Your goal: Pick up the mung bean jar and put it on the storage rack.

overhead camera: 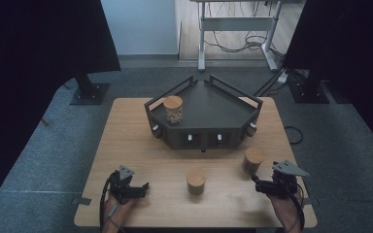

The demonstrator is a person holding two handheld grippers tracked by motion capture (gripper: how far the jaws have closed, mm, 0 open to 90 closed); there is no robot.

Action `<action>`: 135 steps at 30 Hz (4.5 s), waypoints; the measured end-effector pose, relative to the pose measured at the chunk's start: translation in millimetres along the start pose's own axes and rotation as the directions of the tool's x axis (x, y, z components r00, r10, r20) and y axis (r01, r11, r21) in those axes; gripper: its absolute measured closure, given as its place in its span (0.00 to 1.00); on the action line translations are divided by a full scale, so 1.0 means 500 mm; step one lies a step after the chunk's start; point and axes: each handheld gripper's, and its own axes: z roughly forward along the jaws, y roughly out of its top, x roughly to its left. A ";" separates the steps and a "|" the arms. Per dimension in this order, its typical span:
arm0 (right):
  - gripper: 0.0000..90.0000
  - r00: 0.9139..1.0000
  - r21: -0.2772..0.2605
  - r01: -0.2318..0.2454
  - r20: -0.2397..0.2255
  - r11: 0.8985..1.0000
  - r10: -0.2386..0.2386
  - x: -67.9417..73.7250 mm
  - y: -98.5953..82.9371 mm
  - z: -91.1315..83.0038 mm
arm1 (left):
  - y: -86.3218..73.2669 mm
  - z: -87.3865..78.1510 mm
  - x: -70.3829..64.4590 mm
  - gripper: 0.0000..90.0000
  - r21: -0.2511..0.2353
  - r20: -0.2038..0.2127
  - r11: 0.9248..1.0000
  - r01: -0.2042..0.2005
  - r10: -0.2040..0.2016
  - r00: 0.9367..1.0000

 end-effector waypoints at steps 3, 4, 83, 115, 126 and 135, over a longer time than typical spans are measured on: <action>0.05 1.000 0.002 0.002 0.001 1.000 -0.002 0.005 0.006 0.000 | 0.000 0.000 0.000 0.02 0.000 -0.001 1.000 0.001 -0.001 1.000; 0.05 1.000 0.003 0.001 0.003 1.000 -0.001 0.006 0.007 0.000 | 0.000 0.000 0.000 0.02 0.000 -0.001 1.000 0.001 -0.001 1.000; 0.05 0.984 -0.085 0.066 -0.159 0.994 -0.079 0.178 0.066 0.067 | 0.000 0.000 -0.004 0.01 0.001 -0.009 1.000 0.009 -0.009 1.000; 0.05 0.971 -0.110 0.087 -0.213 0.990 -0.109 0.231 0.078 0.085 | -0.001 0.000 -0.004 0.01 0.001 -0.008 1.000 0.008 -0.008 1.000; 0.05 0.966 -0.114 0.096 -0.228 0.989 -0.120 0.251 0.078 0.092 | -0.001 0.000 -0.004 0.01 0.001 -0.008 1.000 0.008 -0.008 1.000; 0.05 0.964 -0.116 0.094 -0.238 0.989 -0.120 0.261 0.076 0.095 | -0.001 0.000 -0.004 0.01 0.001 -0.008 1.000 0.008 -0.008 1.000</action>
